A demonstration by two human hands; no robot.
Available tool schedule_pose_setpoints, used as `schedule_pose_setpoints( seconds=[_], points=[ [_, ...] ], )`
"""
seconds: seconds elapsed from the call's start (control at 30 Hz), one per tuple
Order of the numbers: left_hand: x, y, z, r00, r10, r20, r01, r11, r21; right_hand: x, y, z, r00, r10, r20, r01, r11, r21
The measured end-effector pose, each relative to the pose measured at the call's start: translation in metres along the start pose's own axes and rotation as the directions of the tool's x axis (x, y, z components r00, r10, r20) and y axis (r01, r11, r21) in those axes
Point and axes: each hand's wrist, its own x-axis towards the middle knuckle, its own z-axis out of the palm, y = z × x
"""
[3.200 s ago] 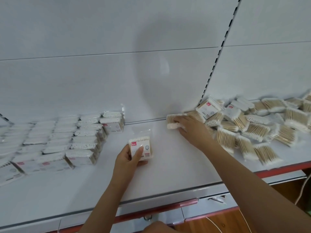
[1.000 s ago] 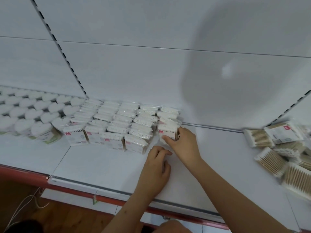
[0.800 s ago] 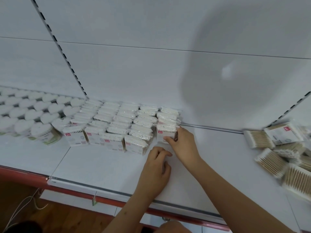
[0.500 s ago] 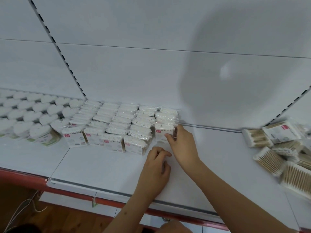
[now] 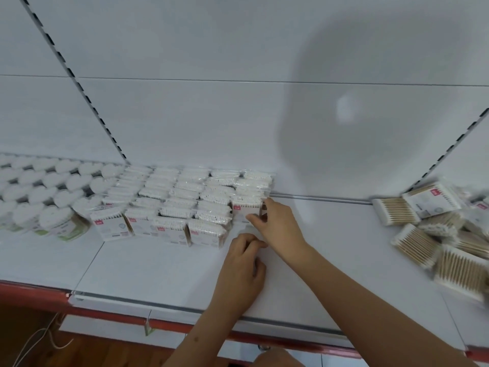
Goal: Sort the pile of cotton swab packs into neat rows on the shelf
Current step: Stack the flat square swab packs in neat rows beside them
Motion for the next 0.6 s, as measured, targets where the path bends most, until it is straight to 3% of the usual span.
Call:
schedule_pose_setpoints(
  seconds=[0.13,0.33,0.5,0.6],
  points=[
    [0.001,0.0,0.005,0.997,0.049,0.059,-0.058,0.987,0.149,-0.019,0.018,-0.036,0.998,-0.049,0.028,0.05,0.998,-0.045],
    [0.026,0.027,0.042,0.96,0.208,0.186,-0.24,0.956,0.169,-0.067,0.089,-0.113,0.976,0.086,-0.202,-0.133,0.964,-0.232],
    [0.05,0.054,0.085,0.905,0.333,0.264,-0.38,0.912,0.156,-0.117,0.149,-0.179,0.894,0.175,-0.412,-0.352,0.842,-0.408],
    [0.058,0.065,0.098,0.89,0.347,0.294,-0.4,0.905,0.145,-0.152,0.18,-0.199,0.892,0.249,-0.377,-0.43,0.724,-0.539]
  ],
)
